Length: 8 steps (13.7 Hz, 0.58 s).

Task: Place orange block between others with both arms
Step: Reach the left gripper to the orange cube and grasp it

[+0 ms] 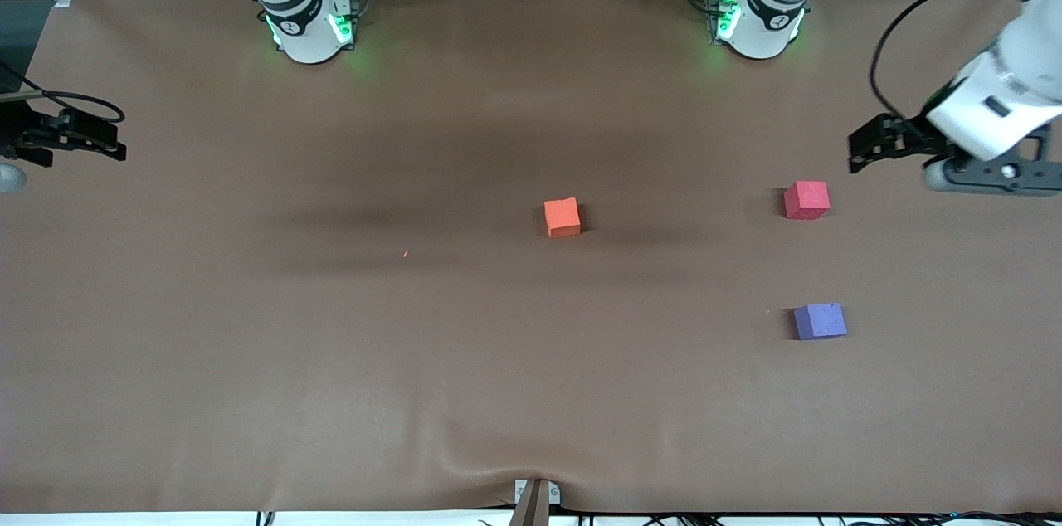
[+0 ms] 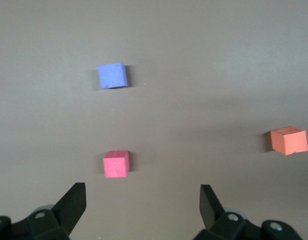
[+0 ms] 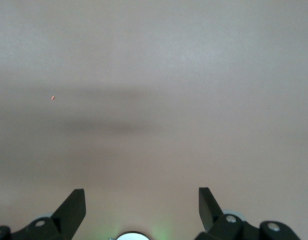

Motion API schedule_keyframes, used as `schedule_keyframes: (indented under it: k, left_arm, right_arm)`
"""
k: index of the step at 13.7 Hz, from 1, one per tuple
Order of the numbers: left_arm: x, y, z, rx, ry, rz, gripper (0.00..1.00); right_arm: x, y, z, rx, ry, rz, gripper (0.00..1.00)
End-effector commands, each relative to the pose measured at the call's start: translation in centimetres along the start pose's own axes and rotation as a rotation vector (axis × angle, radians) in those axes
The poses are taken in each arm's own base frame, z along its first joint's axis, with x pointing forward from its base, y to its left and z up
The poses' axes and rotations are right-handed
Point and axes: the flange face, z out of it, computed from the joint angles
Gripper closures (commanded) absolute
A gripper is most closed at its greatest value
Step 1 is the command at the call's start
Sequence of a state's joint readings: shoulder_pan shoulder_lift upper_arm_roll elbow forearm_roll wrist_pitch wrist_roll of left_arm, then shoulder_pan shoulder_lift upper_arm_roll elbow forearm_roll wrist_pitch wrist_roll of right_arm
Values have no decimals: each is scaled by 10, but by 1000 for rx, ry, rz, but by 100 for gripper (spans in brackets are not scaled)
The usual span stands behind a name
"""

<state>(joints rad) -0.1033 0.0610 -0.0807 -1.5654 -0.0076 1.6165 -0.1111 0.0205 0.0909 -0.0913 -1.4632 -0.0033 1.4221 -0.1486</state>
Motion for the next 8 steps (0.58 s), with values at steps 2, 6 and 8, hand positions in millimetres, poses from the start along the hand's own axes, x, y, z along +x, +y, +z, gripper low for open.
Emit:
schedule_keyframes:
  k: [2, 6, 8]
  left_arm:
    - [8, 64, 24, -8, -10, -51, 0]
    - [18, 158, 57, -8, -24, -110, 0]
    - [21, 214, 76, -12, -23, -174, 0]
  right_arm:
    - [-3, 2, -5, -6, 1, 2, 0]
    - [-3, -5, -5, -7, -1, -11, 0]
    - [-2, -7, -5, -8, -1, -14, 0]
